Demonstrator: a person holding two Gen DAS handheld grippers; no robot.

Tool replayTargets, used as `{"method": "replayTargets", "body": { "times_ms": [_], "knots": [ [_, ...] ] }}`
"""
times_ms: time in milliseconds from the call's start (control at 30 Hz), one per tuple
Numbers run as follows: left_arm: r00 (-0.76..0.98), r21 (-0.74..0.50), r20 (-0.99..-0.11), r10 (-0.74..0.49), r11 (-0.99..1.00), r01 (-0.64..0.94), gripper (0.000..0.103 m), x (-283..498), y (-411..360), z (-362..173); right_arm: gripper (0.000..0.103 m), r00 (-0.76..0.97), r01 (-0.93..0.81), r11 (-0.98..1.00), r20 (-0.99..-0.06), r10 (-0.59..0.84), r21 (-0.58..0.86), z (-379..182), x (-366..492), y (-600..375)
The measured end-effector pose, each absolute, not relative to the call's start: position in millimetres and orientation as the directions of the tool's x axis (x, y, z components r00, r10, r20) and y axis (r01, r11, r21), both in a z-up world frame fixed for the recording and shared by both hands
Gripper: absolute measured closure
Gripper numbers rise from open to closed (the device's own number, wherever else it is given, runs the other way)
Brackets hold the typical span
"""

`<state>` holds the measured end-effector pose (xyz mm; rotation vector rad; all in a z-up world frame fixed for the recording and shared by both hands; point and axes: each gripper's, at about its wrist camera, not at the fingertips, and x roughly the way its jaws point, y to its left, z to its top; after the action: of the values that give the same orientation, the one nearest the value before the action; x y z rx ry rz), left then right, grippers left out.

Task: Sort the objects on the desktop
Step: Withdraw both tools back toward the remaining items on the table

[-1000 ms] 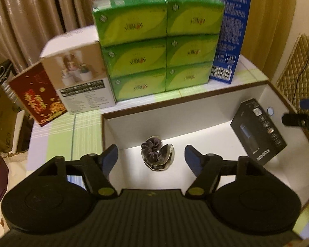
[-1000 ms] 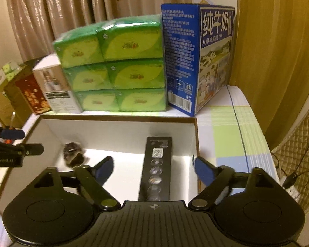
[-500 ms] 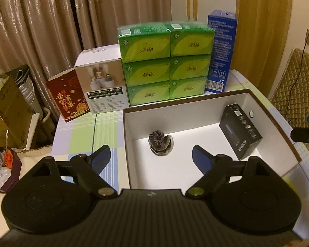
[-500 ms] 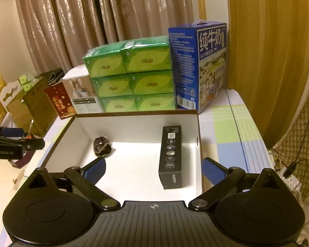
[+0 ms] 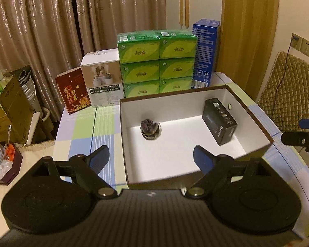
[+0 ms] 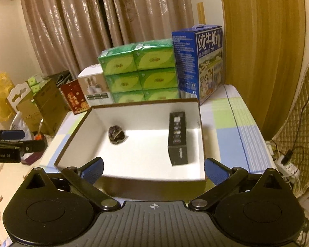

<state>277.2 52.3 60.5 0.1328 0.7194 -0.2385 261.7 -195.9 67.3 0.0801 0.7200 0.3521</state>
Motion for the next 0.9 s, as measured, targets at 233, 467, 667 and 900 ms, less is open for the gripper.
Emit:
{"method": "replayTargets", "body": {
  "times_ms": [233, 467, 667, 900],
  "knots": [
    [0.719, 0.024, -0.672, -0.178, 0.965, 0.26, 0.016, 244, 53, 60, 0.002, 0.682, -0.308, 0.931, -0.637, 0.359, 0.194, 68, 230, -200],
    [0.707, 0.022, -0.687, -0.168, 0.968, 0.252, 0.016, 215, 50, 56, 0.002, 0.68, -0.332, 0.923, -0.629, 0.378, 0.196, 66, 204, -205],
    [0.687, 0.018, -0.71, -0.155, 0.971, 0.237, 0.016, 193, 48, 47, 0.002, 0.661, -0.34, 0.92, -0.646, 0.381, 0.194, 59, 188, -211],
    [0.664, 0.004, -0.734, -0.144, 0.976, 0.216, 0.016, 172, 48, 39, 0.002, 0.64, -0.347, 0.919, -0.67, 0.376, 0.184, 49, 172, -214]
  ]
}}
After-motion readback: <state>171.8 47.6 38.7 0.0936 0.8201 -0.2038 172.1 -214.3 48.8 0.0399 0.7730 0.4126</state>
